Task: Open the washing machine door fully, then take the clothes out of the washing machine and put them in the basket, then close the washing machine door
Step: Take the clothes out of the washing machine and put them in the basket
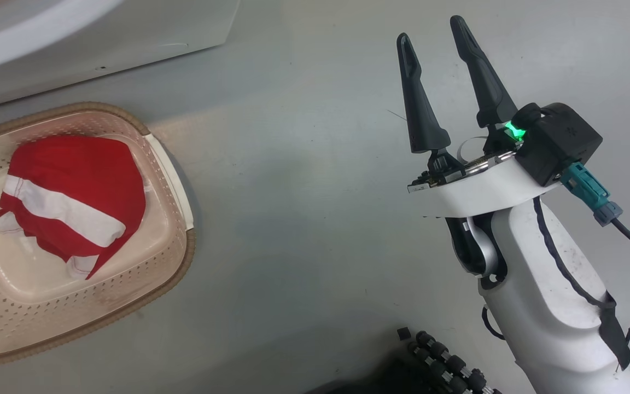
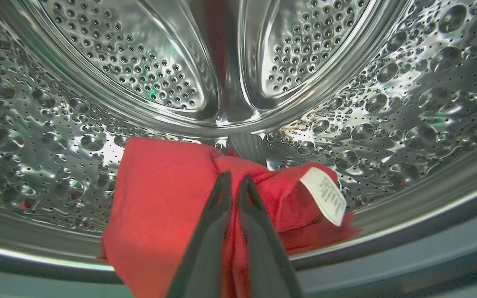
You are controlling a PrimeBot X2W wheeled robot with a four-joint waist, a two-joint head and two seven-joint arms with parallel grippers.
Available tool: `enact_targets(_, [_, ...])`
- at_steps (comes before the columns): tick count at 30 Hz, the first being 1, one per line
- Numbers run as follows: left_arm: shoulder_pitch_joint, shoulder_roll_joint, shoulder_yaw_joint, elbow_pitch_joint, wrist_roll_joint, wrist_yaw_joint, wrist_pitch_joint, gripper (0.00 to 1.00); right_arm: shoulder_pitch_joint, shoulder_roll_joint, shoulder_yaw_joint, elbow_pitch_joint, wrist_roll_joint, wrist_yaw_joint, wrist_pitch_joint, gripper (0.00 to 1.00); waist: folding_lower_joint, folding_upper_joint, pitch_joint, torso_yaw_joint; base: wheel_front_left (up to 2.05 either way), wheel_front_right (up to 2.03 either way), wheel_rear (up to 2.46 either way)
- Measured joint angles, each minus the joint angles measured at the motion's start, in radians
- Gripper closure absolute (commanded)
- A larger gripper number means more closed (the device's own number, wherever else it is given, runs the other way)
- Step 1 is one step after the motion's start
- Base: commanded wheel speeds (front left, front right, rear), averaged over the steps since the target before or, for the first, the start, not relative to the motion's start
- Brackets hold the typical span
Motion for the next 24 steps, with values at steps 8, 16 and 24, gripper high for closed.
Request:
enact_targets(8, [0.131,-0.064,-0.009,-0.055,0.0,0.021,-0.142,1.0,0.002,0.0,-0.02,0.021,-0.035,0.003,0.0,0.0,0.0,0.0,-0.035,0.042,0.0,0.0,0.0])
enact_targets(16, [0.289,-0.14,-0.023,-0.115,0.0,0.037,-0.277,1.0,0.029,-0.001,-0.05,0.054,-0.077,0.011,0.0,0.0,-0.0001,0.0,-0.091,0.083,0.0,0.0,0.0])
enact_targets(24, [0.438,-0.227,-0.051,-0.16,-0.001,0.054,-0.361,1.0,0.075,-0.002,-0.086,0.09,-0.11,0.021,0.0,0.0,-0.0001,0.0,-0.164,0.129,0.0,0.0,0.0])
